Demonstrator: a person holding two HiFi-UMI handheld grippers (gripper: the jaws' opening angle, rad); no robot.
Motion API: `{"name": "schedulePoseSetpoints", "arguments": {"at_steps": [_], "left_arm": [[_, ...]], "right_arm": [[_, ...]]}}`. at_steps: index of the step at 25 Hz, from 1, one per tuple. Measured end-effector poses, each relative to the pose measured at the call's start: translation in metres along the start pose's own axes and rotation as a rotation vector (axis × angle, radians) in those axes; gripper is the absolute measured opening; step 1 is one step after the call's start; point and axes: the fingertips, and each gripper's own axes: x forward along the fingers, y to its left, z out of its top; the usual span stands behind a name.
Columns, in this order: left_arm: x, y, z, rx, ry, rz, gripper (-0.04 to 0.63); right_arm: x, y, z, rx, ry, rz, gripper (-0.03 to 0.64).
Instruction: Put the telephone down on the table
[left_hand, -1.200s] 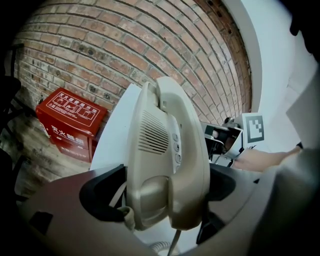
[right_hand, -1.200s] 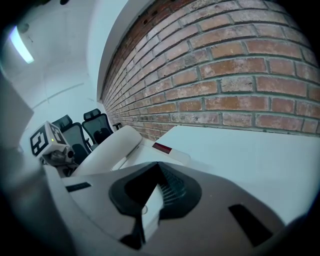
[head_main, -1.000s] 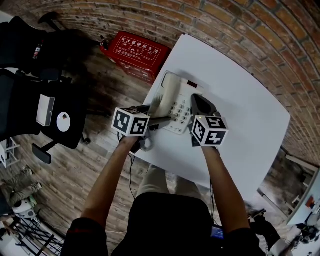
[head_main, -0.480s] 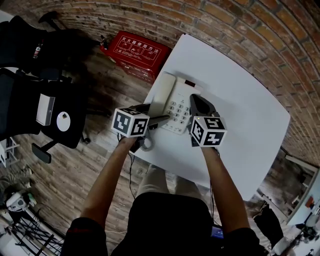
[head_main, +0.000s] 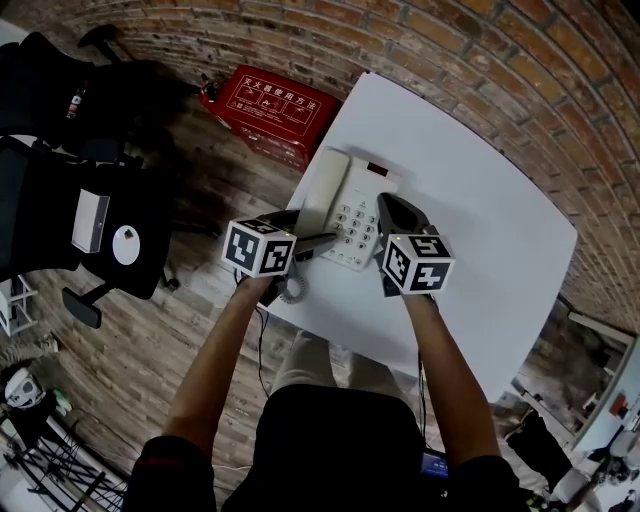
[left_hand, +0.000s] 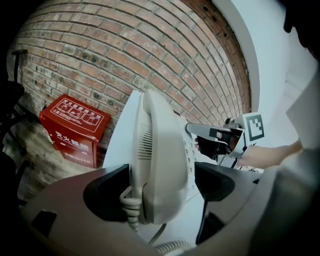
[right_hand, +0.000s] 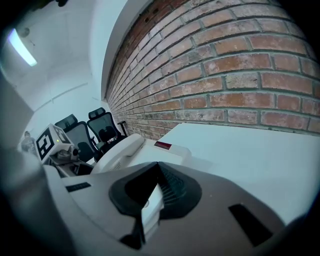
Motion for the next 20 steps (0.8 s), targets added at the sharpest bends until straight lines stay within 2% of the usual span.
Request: {"name": "schedulePoseSetpoints", "arguments": {"at_steps": [6, 8, 11, 14, 20], "left_arm": [[0.005, 0.002, -0.004, 0.058, 0.04, 0.076, 0.42], [0.004, 0.005, -0.003, 0.087, 0.04, 0.134, 0.42], [-0.003, 0.013, 0.004, 0.17, 0.032, 0.236, 0.422], [-0.003, 0.011, 0.007, 0.209, 0.039, 0.24, 0.422], [-0.013, 0.006, 0.016, 0.16, -0.008, 0.187, 0.422]], "right_arm": [[0.001, -0.001, -0.001, 0.001, 0.019, -0.009, 0.012], [0.001, -0.001, -0.001, 0.0, 0.022, -0.01, 0.012], [0.002, -0.001, -0.001, -0.003, 0.029, -0.007, 0.012], [0.001, -0.002, -0.001, 0.0, 0.031, -0.01, 0.012], [-0.001, -0.001, -0.002, 0.013, 0.054, 0.003, 0.012]]}}
